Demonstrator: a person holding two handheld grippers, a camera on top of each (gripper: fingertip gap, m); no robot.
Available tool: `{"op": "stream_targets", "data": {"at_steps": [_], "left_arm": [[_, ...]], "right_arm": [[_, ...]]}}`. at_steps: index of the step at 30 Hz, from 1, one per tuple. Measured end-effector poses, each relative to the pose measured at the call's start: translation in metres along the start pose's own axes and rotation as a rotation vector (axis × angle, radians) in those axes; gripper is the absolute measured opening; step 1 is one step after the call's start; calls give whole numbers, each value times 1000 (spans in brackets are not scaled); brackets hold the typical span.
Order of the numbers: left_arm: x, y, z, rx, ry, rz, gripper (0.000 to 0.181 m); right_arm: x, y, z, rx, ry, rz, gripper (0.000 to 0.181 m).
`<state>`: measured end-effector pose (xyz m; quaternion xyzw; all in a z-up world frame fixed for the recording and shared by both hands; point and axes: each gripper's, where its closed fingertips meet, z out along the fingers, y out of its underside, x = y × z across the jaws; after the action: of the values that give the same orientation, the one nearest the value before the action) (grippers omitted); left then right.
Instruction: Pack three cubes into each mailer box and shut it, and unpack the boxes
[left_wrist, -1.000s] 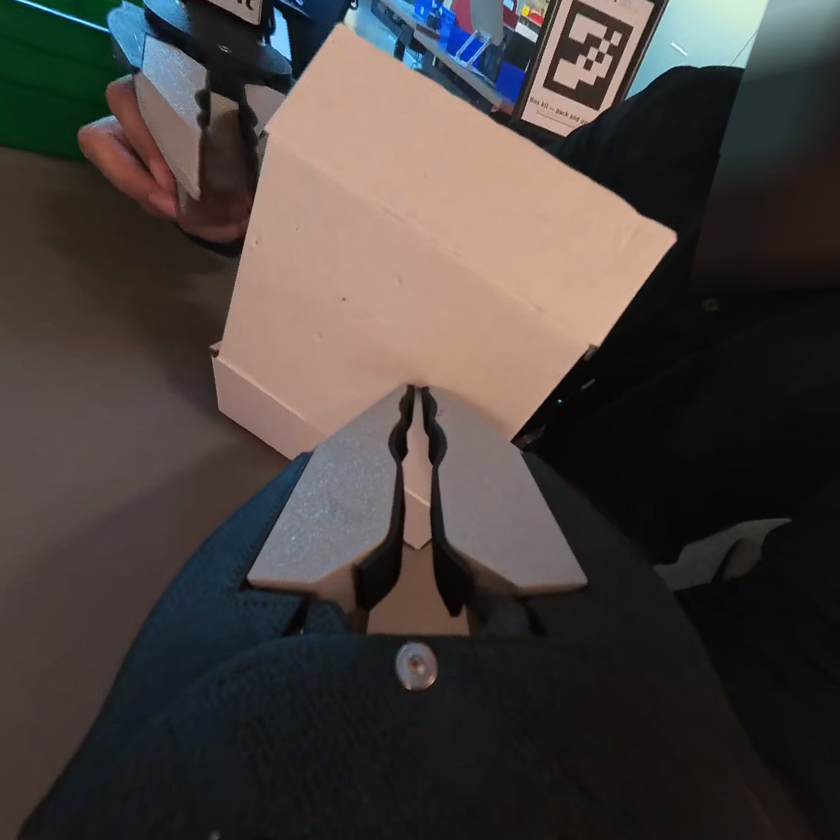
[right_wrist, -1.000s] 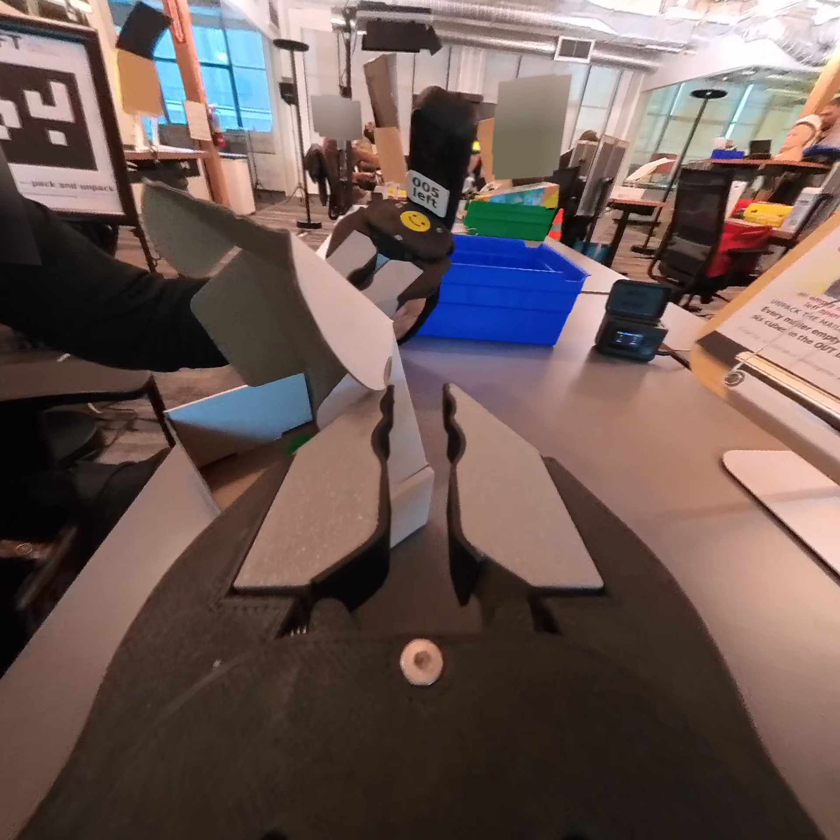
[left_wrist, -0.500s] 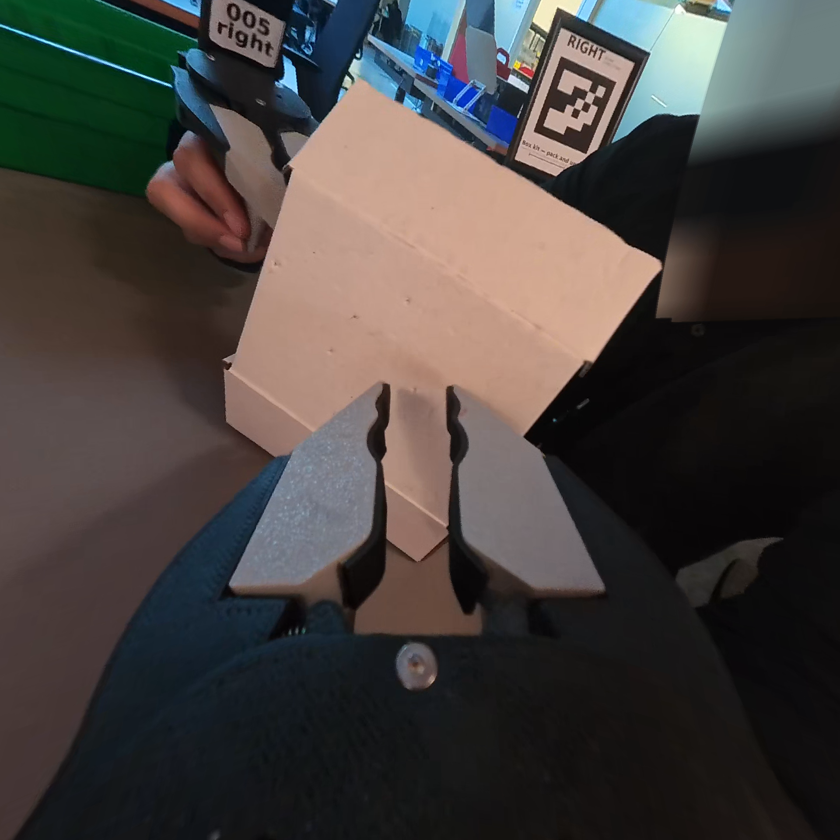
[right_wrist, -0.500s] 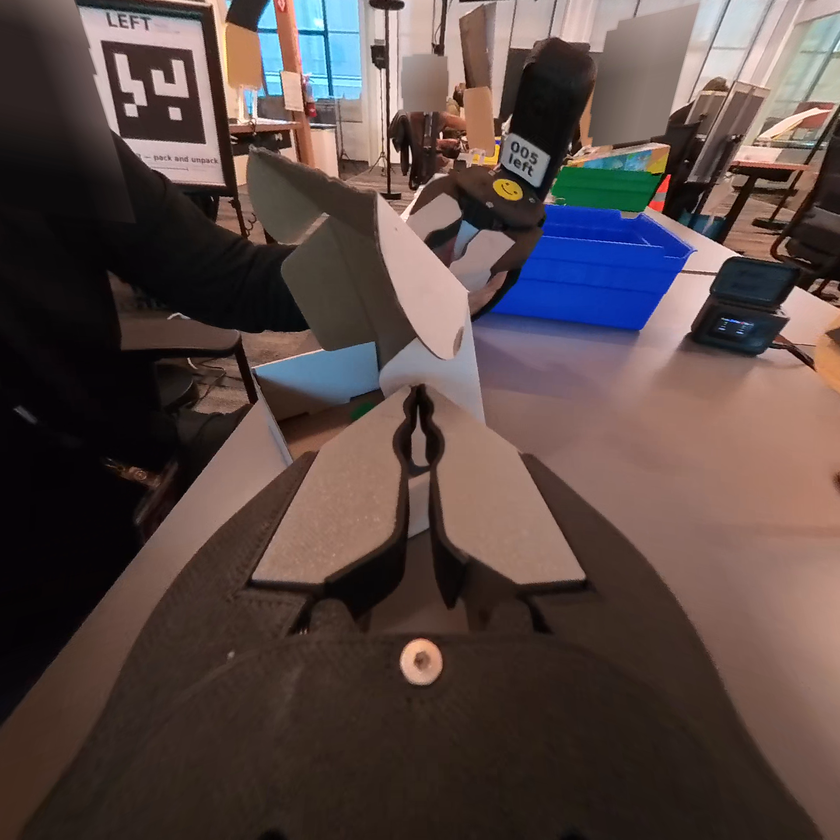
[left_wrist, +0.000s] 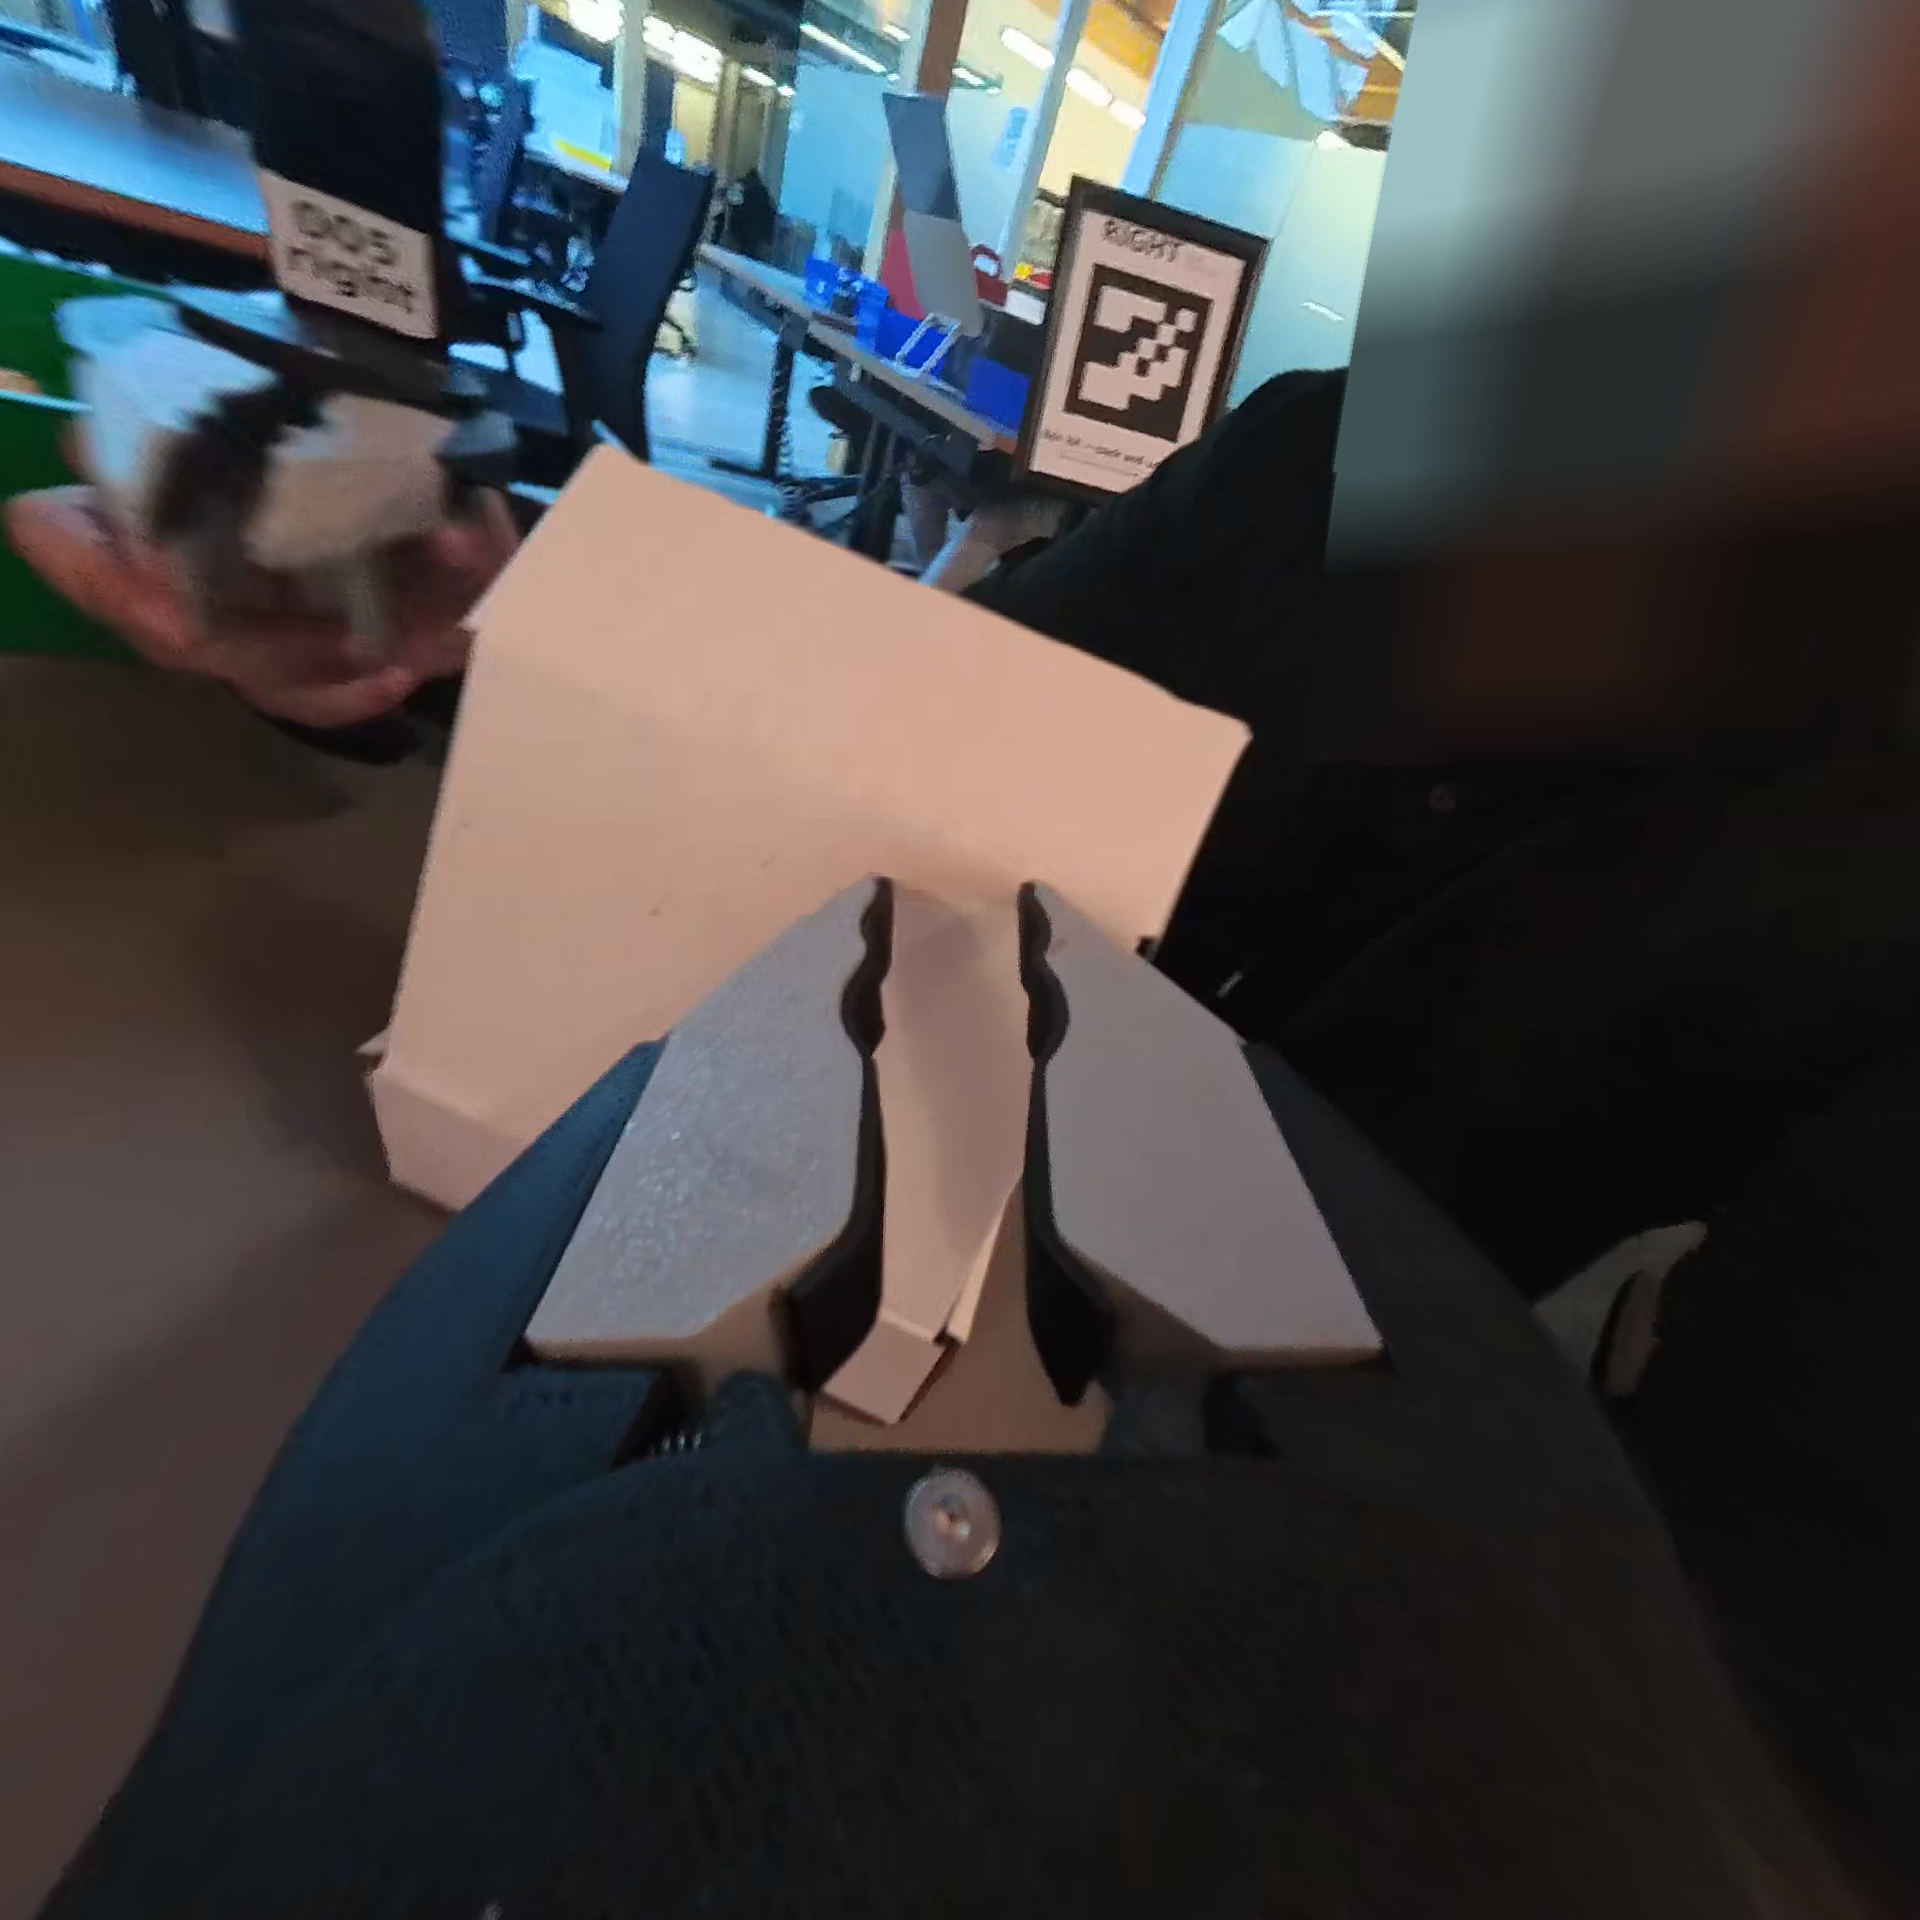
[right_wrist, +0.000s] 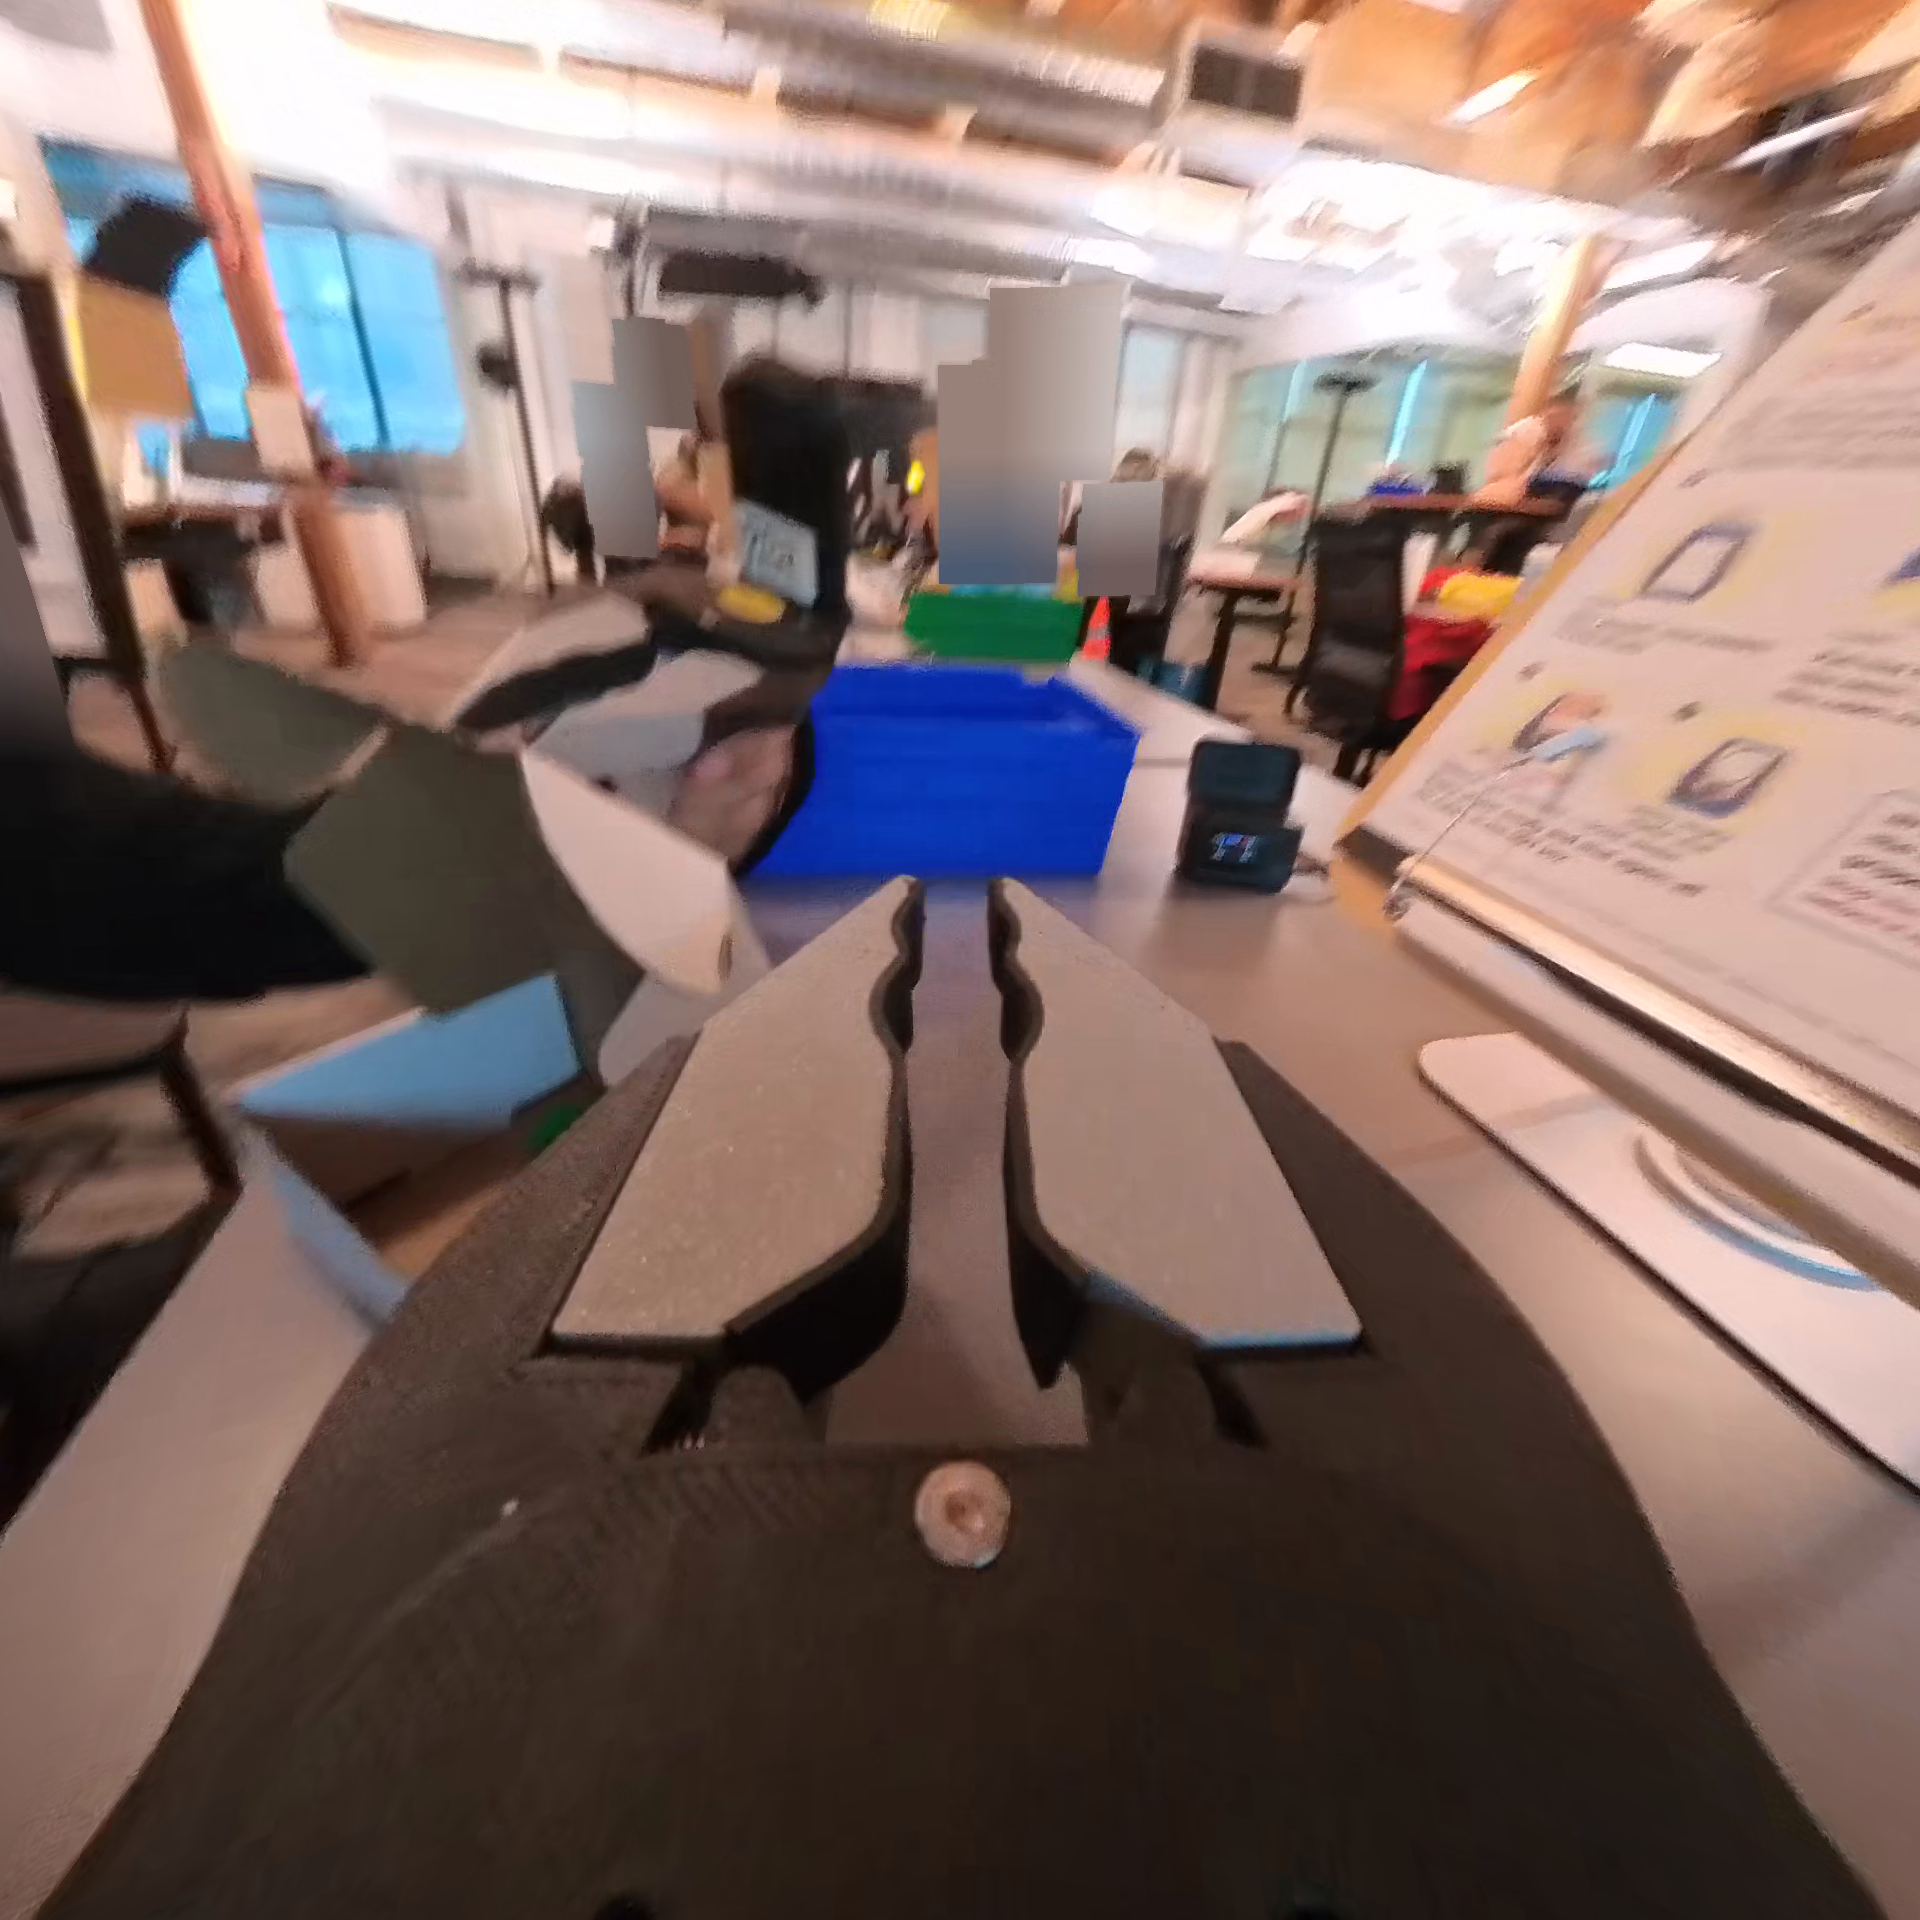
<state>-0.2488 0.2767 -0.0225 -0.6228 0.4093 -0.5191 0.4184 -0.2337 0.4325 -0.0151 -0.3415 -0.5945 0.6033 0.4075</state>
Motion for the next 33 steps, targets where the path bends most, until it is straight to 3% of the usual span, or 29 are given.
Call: {"op": "stream_targets", "data": {"at_steps": [1,6,12,19,21,30,33], "left_arm": [[6,0,3,-4,30,-5,15],[6,11,14,-76,49,-35,21],[-3,33,21,-188,27,-85,20],[-10,77,32,-405,10,-147,12],[-12,84,32,-436,11,-166,1],[-16,87,30,-458,6,-172,0],[-38,82,24,-459,-170,-35,0]], "right_arm": [[3,-11,-1,55,19,20,9],[-20,-39,11,228,-73,124,3],[-77,4,20,-14,-344,-28,0],[-98,84,13,-427,-463,-125,0],[-101,91,16,-445,-471,-117,0],[-101,92,17,-449,-466,-93,0],[-100,93,17,-445,-471,-73,0]]}}
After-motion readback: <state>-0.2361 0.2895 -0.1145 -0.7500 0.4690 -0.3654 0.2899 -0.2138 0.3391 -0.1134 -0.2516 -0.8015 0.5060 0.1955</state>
